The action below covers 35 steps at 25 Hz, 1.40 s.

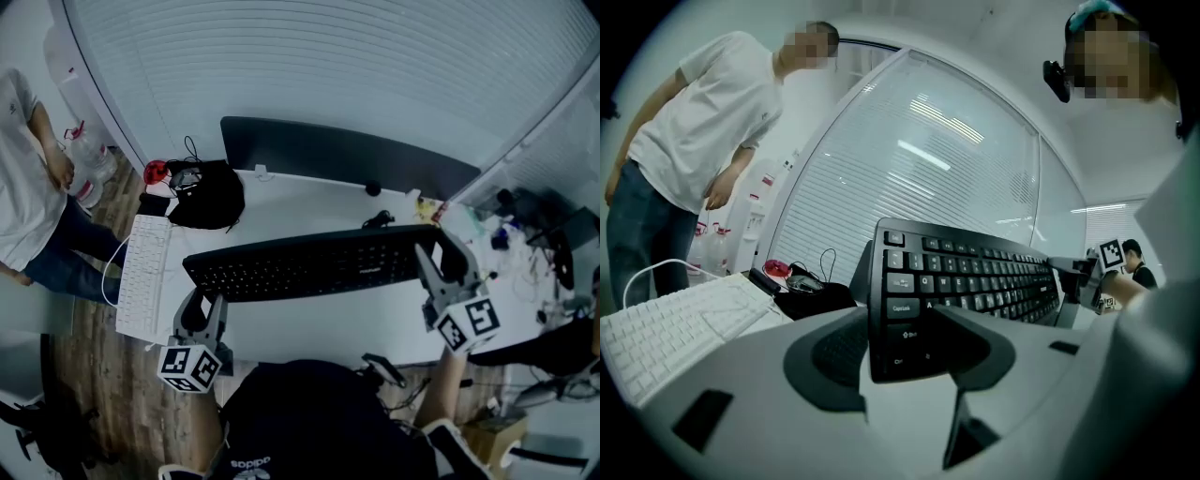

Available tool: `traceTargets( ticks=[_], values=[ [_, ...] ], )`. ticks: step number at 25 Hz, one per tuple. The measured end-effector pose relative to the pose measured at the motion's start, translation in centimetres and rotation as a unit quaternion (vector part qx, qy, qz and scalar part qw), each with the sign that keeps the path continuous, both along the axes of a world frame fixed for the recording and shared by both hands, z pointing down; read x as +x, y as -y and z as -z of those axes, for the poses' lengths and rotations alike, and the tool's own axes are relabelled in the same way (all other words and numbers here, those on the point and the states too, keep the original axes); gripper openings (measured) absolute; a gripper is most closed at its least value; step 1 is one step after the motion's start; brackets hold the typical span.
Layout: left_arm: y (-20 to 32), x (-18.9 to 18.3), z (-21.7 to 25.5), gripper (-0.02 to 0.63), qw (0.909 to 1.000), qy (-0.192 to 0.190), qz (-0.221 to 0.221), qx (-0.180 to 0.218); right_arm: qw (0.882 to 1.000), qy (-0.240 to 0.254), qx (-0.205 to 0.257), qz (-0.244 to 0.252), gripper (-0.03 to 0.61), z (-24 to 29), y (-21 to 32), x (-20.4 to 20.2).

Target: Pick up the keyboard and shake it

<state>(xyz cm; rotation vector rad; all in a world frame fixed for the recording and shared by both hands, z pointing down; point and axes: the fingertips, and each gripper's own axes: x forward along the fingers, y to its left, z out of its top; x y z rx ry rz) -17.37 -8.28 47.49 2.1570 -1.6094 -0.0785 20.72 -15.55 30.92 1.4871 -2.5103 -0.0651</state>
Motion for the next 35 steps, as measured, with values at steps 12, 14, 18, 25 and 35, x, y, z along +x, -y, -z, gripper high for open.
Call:
traceTargets(
  ticks=[12, 14, 18, 25, 35],
  values=[
    [2.4, 0.7, 0.2, 0.201, 0.9991, 0.007, -0.041, 0.001, 0.999, 0.029, -0.006, -0.019, 0.181, -0.3, 0.6, 1.3],
    [3.2, 0.9, -0.3, 0.201, 0.9990, 0.006, -0.045, -0.002, 0.999, 0.030, -0.002, -0.025, 0.181, -0.3, 1.4, 1.4],
    [3.2, 1.0, -0.1, 0.200, 0.9987, 0.008, -0.050, 0.000, 0.999, 0.032, 0.004, -0.029, 0.181, 0.3, 0.6, 1.4],
    [3.6, 0.9, -0.3, 0.201, 0.9988, 0.008, -0.049, -0.007, 0.999, 0.040, -0.004, -0.030, 0.175, -0.1, 1.7, 1.3],
    [3.2, 0.5, 0.0, 0.201, 0.9986, 0.009, -0.051, -0.007, 0.998, 0.059, -0.008, -0.031, 0.173, -0.3, 0.4, 1.6]
  ],
)
